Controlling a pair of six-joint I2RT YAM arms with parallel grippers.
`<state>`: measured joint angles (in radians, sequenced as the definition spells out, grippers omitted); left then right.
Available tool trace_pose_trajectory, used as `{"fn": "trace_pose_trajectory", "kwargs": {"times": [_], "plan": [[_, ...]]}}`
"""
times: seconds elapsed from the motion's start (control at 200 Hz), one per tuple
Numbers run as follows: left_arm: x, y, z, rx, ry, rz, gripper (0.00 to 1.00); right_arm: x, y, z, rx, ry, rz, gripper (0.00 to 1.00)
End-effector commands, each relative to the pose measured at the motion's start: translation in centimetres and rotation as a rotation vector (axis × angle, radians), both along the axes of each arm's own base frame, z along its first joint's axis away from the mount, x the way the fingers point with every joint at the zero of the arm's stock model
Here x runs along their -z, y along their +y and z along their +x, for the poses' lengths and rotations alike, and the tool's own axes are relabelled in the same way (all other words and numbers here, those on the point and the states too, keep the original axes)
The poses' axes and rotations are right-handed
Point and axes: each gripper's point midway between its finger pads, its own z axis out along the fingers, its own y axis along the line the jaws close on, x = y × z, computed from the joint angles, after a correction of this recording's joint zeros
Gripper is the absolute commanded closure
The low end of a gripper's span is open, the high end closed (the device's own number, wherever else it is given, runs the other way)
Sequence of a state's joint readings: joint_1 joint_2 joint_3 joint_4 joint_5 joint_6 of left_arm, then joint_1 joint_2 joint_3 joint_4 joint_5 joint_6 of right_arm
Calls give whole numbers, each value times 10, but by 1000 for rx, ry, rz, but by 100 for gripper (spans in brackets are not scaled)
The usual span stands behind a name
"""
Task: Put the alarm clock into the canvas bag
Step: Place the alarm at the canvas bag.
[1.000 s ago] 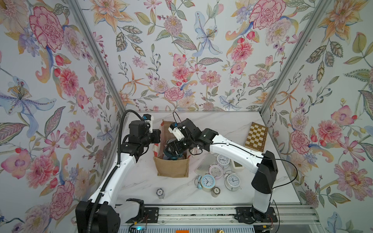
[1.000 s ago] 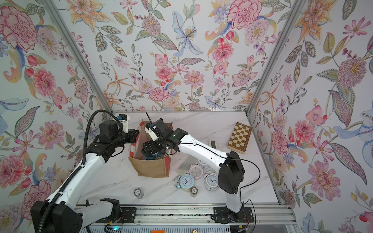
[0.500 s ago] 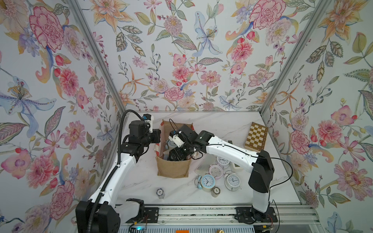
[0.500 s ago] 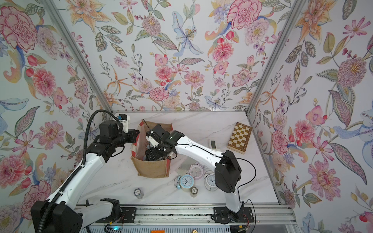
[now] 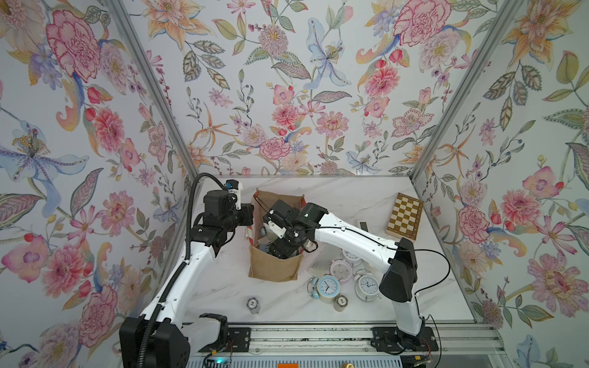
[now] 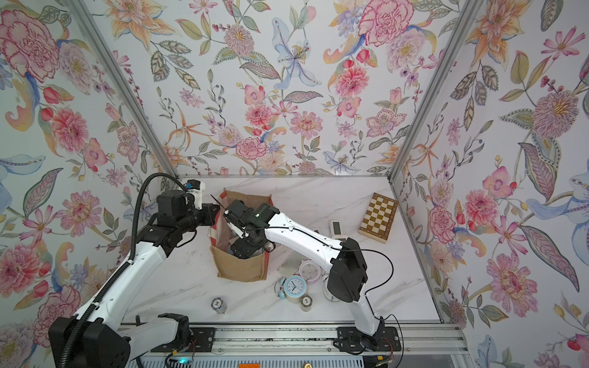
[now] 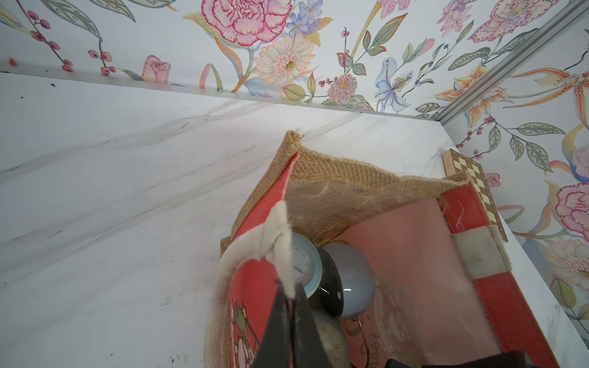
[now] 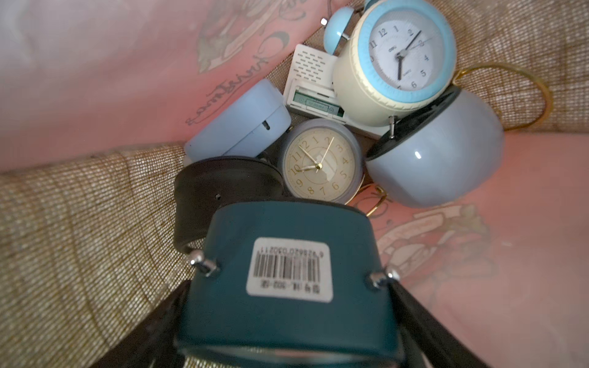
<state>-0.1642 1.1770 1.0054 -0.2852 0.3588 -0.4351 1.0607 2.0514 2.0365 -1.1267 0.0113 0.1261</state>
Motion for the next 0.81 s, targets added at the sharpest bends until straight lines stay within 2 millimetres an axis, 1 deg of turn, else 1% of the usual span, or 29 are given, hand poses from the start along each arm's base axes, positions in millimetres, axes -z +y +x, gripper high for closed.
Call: {"fn": "trace_pose_trajectory", "kwargs": {"times": [0.0,0.045,0.115,0.15,0.19,0.25,0.305,0.42,0.435,0.47,0.585,0.665,0.801], "plan": [[-33,-1,7,-9,-110,-16,100,24,-21,-25,-66,111,-150,42],[-31,-2,7,-10,-103,-16,100,23,-13,-30,-77,145,-121,40],[-29,0,7,-16,-100,-12,100,17,-2,-33,-85,172,-76,33],[-29,1,8,-21,-99,-6,98,13,3,-33,-89,176,-53,29],[-29,2,7,-25,-99,0,95,7,9,-32,-91,173,-30,25],[-26,3,7,-31,-93,9,88,-3,15,-30,-94,163,3,19],[-25,4,7,-32,-86,13,80,-11,19,-28,-95,152,27,17],[-20,4,7,-25,-71,27,73,-26,22,-21,-84,129,68,12],[-20,4,6,-25,-69,30,73,-28,22,-20,-82,126,74,10],[-18,5,6,-25,-63,41,71,-32,22,-17,-70,115,84,8],[-9,7,6,-20,-35,78,69,-44,20,-6,-40,84,114,7],[-4,7,6,-7,-16,100,68,-57,19,1,-19,54,147,6],[2,7,5,20,13,139,66,-73,13,15,27,4,181,7]]}}
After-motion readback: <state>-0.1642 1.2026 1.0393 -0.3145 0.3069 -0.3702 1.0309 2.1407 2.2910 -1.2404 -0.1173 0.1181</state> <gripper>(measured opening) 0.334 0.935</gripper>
